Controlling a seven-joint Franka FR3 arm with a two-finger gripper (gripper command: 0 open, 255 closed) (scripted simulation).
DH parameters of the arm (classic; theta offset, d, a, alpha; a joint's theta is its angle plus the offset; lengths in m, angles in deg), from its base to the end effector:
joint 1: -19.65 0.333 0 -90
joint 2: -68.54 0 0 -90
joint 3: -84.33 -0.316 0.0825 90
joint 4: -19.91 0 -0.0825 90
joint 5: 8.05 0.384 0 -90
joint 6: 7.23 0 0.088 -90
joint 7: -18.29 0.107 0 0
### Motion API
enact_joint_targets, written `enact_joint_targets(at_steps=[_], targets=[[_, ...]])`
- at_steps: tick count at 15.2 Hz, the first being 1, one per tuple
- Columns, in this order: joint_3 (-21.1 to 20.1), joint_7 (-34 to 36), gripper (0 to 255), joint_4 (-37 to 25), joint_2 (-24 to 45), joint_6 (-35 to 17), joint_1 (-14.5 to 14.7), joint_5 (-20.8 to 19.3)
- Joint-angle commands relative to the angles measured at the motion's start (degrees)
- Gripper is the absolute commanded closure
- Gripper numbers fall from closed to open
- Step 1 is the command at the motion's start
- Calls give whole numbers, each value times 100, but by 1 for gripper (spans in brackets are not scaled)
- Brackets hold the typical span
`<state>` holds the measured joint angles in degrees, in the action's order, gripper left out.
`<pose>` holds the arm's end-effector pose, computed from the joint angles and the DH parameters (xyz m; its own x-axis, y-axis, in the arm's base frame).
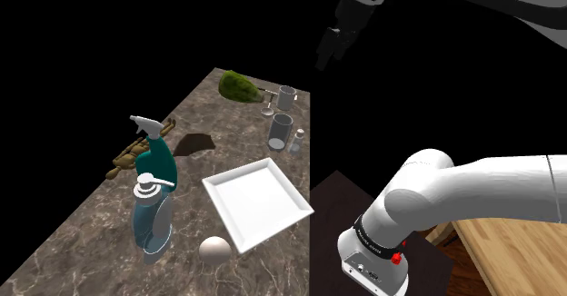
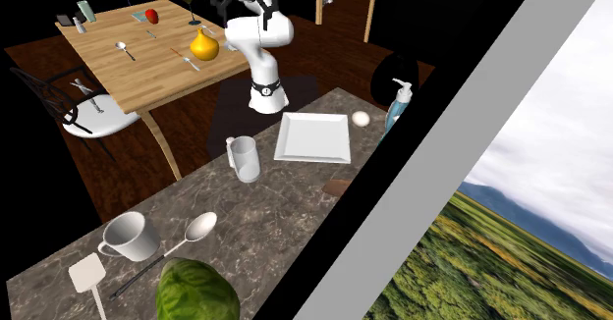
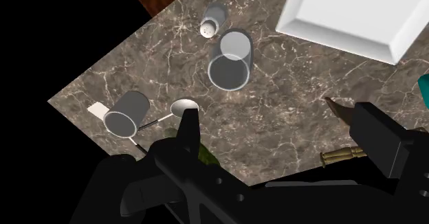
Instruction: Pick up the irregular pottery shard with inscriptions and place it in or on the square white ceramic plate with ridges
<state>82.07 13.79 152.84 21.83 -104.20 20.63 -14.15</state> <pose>0.3105 0.0121 0.6292 0.9749 0.1391 0.1739 0.1136 -0.9823 0.1486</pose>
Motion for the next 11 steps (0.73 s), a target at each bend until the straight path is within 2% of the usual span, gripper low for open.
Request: enact_joint_targets(at_steps=[1,11], targets=[[0,0,0,0,0,0,0,0],[112,-1112,0,-312,1944,-1253,488,-42]])
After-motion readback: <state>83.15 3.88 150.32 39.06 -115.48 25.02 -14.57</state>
